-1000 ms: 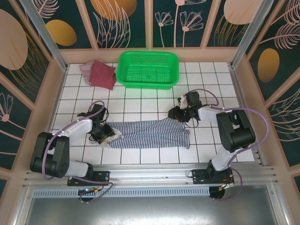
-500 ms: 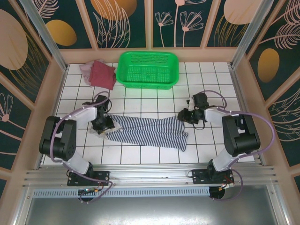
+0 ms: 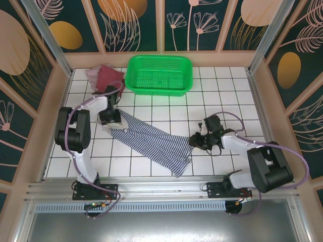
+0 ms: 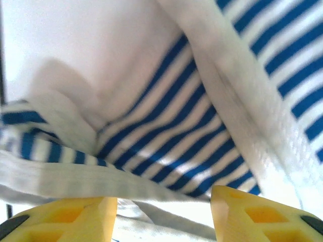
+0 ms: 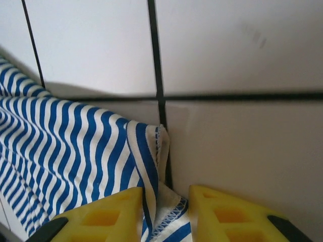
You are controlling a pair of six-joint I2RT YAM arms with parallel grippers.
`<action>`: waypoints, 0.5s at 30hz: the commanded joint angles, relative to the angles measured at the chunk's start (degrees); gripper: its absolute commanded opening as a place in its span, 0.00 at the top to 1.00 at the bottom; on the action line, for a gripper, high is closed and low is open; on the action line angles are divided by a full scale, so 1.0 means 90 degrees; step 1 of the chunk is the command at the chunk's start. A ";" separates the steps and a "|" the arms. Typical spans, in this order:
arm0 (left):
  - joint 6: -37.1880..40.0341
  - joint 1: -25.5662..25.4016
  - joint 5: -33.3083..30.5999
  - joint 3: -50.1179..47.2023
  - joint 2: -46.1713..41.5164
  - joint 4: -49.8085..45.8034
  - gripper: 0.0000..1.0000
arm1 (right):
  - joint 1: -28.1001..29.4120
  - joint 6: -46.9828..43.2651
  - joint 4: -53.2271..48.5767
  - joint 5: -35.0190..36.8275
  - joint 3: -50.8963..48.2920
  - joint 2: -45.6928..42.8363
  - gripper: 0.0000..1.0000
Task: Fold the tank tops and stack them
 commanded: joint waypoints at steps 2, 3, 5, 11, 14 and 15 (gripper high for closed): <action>0.0318 0.0057 -0.0341 0.0440 0.0208 -0.0439 0.46 | 0.0290 0.0573 -0.0528 -0.0141 0.0005 -0.0571 0.69; 0.0286 0.0057 -0.0316 0.0424 0.0169 -0.0442 0.46 | 0.0288 0.0563 -0.0595 -0.0143 0.0099 -0.0686 0.67; 0.0165 0.0057 -0.0272 0.0337 -0.0085 -0.0454 0.46 | 0.0211 0.0386 -0.0780 -0.0105 0.0419 -0.0887 0.63; -0.0579 -0.0273 0.0602 -0.0342 -0.1450 -0.0449 0.45 | -0.0224 -0.0466 -0.1167 -0.0022 0.1064 -0.0637 0.48; -0.1261 -0.0846 0.1031 -0.0794 -0.2073 -0.0409 0.45 | -0.0545 -0.0890 -0.1235 -0.0122 0.1139 -0.0312 0.46; -0.1530 -0.1064 0.1153 -0.0961 -0.2268 -0.0345 0.45 | -0.0592 -0.0997 -0.1274 -0.0128 0.1185 -0.0207 0.46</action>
